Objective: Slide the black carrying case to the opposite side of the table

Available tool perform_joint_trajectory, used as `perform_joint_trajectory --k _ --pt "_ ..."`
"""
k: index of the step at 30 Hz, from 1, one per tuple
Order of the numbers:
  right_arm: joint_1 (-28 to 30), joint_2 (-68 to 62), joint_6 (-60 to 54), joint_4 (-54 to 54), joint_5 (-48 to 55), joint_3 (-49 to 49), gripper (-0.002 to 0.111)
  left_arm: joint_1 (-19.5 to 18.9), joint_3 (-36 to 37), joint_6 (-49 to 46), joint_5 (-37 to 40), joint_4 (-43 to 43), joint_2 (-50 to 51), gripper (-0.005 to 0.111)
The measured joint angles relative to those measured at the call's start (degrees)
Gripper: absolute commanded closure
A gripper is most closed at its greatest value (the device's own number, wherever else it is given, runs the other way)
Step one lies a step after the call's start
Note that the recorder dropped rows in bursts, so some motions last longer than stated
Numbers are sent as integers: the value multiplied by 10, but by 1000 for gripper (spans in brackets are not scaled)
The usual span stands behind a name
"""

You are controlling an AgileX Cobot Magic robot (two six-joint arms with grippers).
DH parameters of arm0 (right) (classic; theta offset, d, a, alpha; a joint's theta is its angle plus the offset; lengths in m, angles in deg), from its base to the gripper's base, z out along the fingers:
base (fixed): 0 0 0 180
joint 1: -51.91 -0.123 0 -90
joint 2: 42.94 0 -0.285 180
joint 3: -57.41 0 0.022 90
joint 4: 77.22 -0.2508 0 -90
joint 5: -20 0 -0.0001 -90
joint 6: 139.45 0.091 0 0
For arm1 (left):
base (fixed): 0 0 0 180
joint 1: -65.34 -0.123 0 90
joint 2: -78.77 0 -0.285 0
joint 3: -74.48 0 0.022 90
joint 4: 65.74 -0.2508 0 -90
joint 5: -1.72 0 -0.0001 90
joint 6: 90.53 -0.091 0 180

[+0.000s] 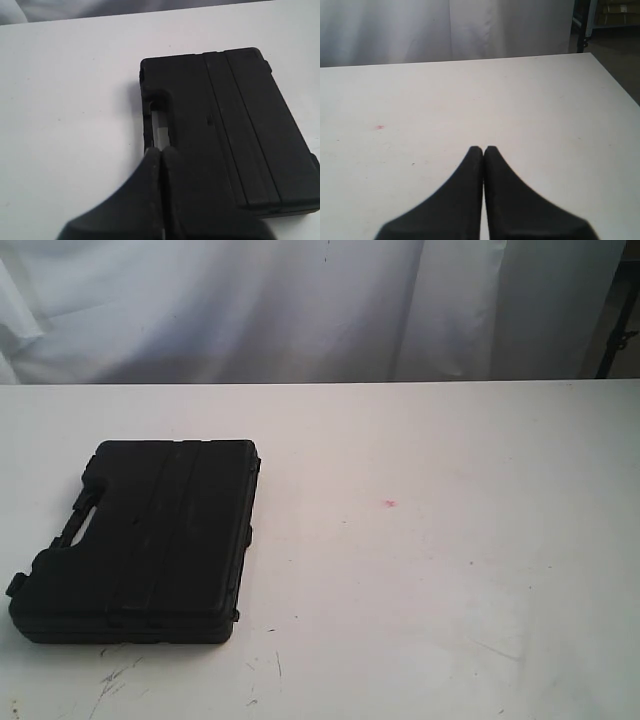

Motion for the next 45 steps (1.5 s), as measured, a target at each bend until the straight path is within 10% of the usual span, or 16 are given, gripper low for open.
perform_joint_trajectory --k 22,45 --pt "0 0 0 0 0 0 108 -90 195 1 -94 87 -301 107" --pt "0 0 0 0 0 0 108 -91 276 1 -105 85 -403 107"
